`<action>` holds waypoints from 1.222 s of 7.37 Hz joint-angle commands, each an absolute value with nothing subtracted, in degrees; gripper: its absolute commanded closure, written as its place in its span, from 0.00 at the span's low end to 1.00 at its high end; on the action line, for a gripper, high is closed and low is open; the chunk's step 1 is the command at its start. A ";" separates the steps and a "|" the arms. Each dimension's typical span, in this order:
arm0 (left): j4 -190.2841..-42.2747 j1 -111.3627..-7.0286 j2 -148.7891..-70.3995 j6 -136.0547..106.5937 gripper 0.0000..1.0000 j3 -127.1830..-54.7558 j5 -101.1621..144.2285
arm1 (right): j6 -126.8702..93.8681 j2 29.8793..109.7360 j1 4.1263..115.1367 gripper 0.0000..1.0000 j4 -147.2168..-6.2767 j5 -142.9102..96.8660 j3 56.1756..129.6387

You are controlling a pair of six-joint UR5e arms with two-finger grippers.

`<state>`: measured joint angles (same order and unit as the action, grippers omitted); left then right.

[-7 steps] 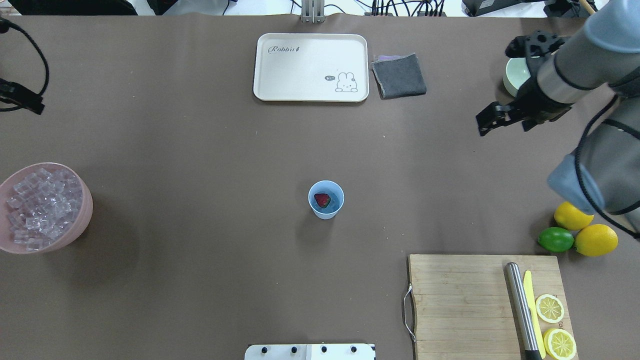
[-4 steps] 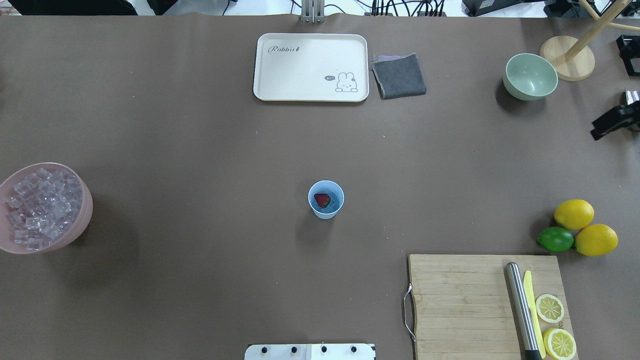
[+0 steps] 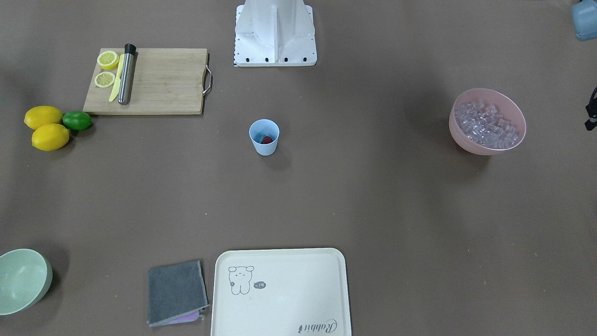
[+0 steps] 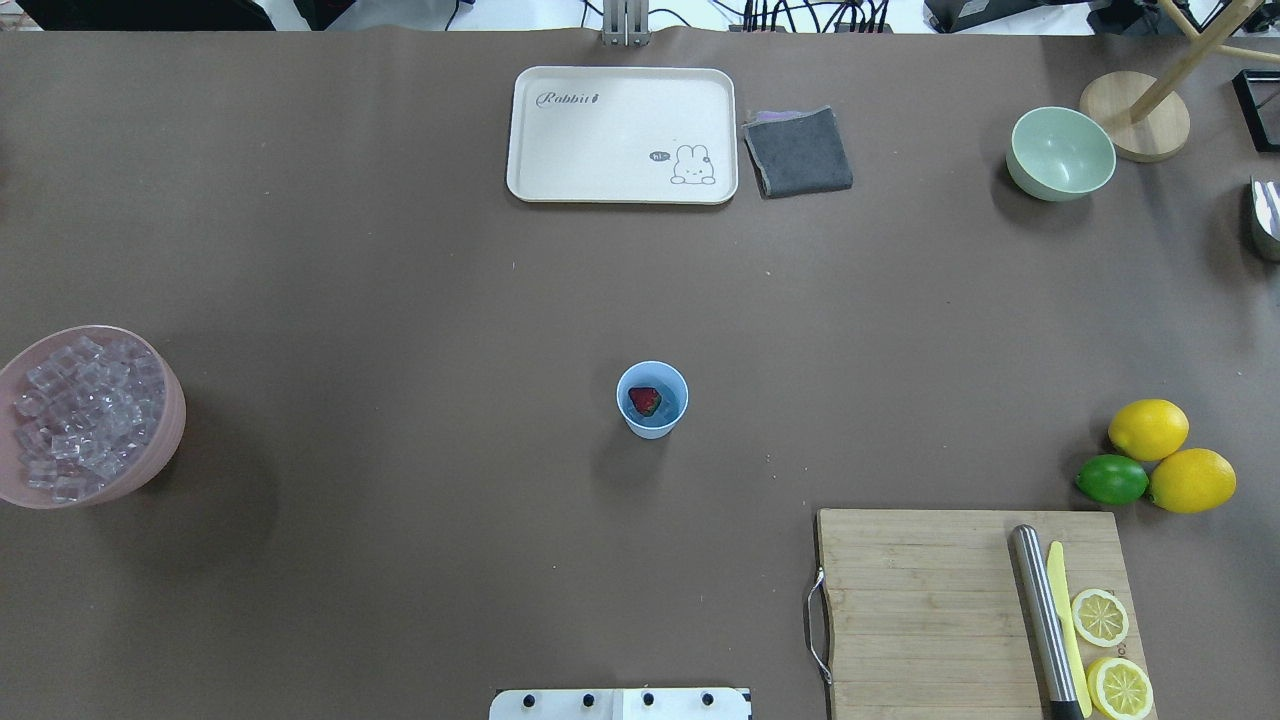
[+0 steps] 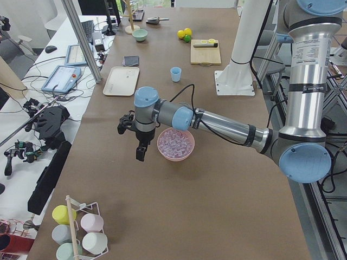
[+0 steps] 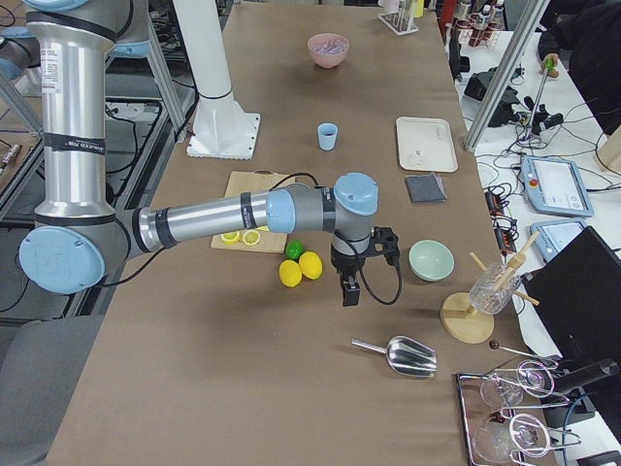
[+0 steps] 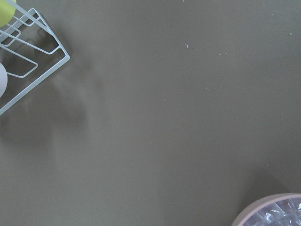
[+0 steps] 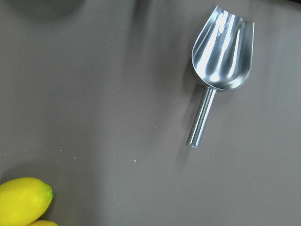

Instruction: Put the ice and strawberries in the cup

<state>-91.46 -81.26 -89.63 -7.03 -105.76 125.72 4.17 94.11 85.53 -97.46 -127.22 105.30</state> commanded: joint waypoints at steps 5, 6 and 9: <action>-91.32 -84.46 -87.80 -1.49 0.03 -103.89 127.79 | 8.96 96.59 87.01 0.00 -96.94 -127.70 101.51; -91.32 -84.46 -87.80 -1.49 0.03 -103.80 127.71 | 8.96 96.59 87.01 0.00 -96.94 -128.05 101.51; -91.32 -84.46 -87.71 -1.58 0.02 -103.80 127.71 | 8.96 96.59 87.01 0.00 -96.50 -128.06 101.51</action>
